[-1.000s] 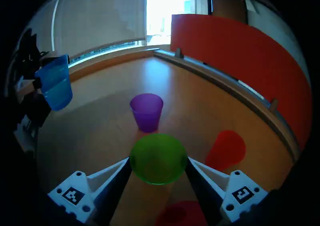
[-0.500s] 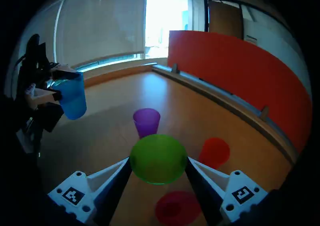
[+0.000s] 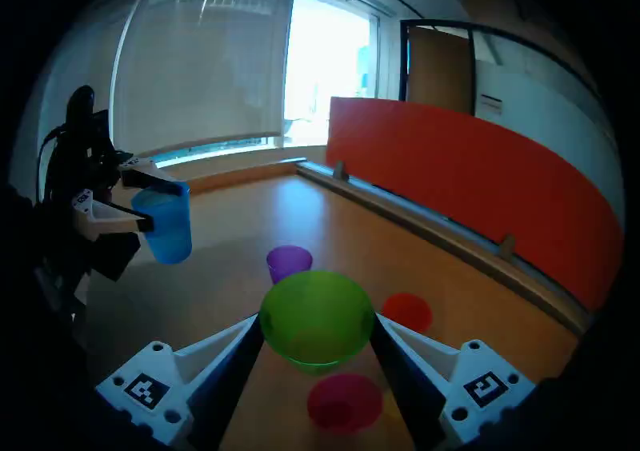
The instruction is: Pour water
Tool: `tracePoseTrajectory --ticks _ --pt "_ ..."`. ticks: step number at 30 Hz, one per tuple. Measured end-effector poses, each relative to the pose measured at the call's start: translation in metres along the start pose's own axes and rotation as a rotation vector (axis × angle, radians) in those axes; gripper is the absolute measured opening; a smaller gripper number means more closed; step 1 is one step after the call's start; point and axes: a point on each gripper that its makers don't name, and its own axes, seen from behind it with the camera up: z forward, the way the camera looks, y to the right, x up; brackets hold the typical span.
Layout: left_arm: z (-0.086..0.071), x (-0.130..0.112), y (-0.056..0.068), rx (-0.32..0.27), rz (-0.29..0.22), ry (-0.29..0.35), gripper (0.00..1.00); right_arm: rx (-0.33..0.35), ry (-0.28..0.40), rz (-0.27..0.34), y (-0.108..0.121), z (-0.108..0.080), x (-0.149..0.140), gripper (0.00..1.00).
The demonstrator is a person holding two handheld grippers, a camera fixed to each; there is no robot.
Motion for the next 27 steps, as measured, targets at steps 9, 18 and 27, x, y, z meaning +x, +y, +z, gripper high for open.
tracePoseTrajectory --ticks 9,18,27 --pt "0.001 0.005 0.01 -0.012 0.004 0.008 0.88 -0.021 0.09 -0.01 -0.001 -0.022 0.017 0.93" --pt "0.003 0.009 0.017 -0.019 -0.006 0.019 0.88 -0.029 0.182 -0.025 -0.006 -0.037 0.032 0.93" --pt "0.003 0.014 0.018 -0.023 -0.013 0.028 0.88 -0.034 0.265 -0.053 -0.01 -0.046 0.046 0.93"
